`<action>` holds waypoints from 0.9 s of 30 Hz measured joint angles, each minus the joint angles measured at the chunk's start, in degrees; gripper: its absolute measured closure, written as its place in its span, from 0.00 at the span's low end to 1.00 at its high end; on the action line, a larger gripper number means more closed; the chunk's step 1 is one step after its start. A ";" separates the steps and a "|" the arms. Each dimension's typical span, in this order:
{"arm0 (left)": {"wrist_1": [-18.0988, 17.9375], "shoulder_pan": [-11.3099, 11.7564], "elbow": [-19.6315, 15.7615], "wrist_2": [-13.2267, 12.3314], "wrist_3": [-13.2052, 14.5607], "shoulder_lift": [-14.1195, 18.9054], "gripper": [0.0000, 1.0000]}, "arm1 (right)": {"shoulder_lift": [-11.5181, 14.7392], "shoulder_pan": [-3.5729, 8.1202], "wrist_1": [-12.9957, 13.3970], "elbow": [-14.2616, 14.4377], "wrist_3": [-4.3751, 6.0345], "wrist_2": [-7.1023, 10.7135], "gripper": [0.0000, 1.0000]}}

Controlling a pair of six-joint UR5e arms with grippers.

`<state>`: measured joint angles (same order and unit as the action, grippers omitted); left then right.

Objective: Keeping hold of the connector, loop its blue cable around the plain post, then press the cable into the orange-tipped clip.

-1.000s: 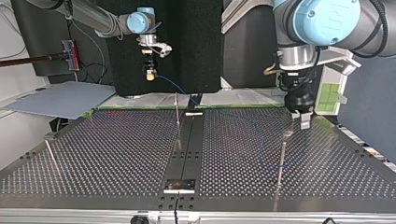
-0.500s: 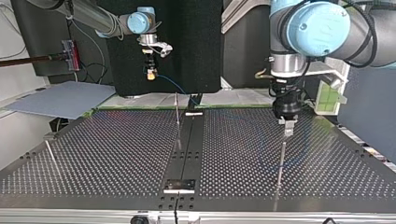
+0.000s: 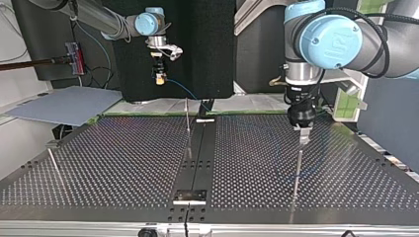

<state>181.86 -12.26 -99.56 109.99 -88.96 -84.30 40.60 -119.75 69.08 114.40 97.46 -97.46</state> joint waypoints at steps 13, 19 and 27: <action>1.92 0.19 0.00 3.50 -0.31 0.26 0.02 | 0.01 -0.05 0.10 0.00 -0.06 0.24 1.00; 2.34 0.19 0.00 5.25 -0.42 0.78 0.02 | -0.01 -0.04 0.10 0.00 -0.06 0.35 1.00; 1.96 -0.22 0.00 5.01 -0.22 0.85 0.02 | -0.02 0.00 0.24 -0.01 0.01 0.63 1.00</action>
<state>183.82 -12.47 -99.56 115.00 -89.18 -83.45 40.58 -119.75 69.32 114.39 97.47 -96.83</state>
